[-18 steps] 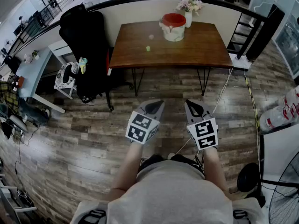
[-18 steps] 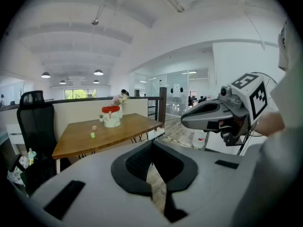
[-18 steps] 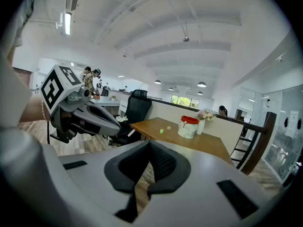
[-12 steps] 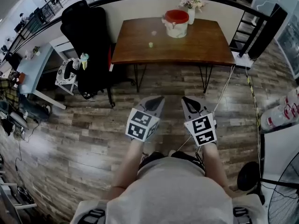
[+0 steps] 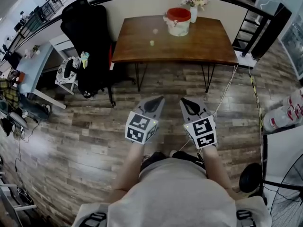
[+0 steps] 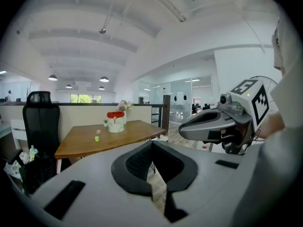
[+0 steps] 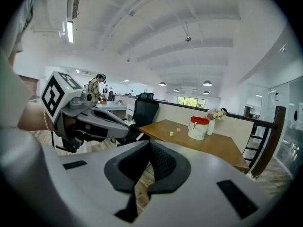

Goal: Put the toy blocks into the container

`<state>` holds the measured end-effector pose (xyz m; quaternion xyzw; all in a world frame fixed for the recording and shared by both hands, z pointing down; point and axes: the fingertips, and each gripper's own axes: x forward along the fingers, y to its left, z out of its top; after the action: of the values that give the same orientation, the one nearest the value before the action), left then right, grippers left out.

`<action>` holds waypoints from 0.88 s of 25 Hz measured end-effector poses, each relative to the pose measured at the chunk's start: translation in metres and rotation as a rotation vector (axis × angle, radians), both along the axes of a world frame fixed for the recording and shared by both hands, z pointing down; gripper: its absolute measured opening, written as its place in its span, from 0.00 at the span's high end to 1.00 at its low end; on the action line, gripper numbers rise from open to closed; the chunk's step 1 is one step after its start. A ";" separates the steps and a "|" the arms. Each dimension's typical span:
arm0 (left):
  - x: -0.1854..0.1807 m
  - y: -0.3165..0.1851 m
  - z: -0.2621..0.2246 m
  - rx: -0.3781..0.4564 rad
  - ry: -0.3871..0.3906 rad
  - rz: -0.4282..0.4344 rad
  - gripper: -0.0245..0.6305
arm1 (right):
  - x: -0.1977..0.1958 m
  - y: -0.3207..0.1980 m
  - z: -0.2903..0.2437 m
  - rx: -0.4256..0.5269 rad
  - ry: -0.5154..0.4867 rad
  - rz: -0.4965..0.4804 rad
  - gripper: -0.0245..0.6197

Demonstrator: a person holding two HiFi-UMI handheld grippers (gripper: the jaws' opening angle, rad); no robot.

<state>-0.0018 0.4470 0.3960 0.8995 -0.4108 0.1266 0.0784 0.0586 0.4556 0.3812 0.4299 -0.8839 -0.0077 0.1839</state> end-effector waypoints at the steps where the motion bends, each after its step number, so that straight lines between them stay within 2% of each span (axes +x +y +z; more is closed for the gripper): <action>1: 0.001 -0.001 0.001 0.000 -0.006 -0.003 0.94 | -0.001 0.001 -0.003 0.010 -0.011 -0.014 0.94; 5: 0.006 -0.002 0.003 0.006 -0.016 -0.028 0.94 | 0.001 0.000 -0.002 0.006 -0.071 -0.048 0.94; 9: 0.012 -0.004 0.003 0.024 -0.018 -0.067 0.94 | 0.012 0.000 0.010 -0.026 -0.072 -0.057 0.94; 11: 0.019 -0.006 0.001 0.016 -0.009 -0.074 0.86 | 0.016 -0.003 0.009 -0.018 -0.065 -0.063 0.94; 15: 0.025 -0.003 0.007 0.000 -0.008 -0.103 0.80 | 0.020 -0.004 0.000 0.015 -0.072 -0.078 0.94; 18: 0.029 -0.001 0.017 -0.036 -0.005 -0.117 0.69 | 0.025 0.001 0.011 -0.007 -0.077 -0.084 0.94; 21: 0.032 0.001 0.030 -0.082 -0.010 -0.128 0.50 | 0.028 0.004 0.026 -0.045 -0.070 -0.096 0.94; 22: 0.032 0.000 0.032 -0.092 -0.012 -0.130 0.49 | 0.028 0.004 0.028 -0.051 -0.070 -0.098 0.94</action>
<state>0.0304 0.4474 0.4278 0.8655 -0.4627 0.1452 0.1254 0.0868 0.4599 0.4091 0.3813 -0.9097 0.0207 0.1632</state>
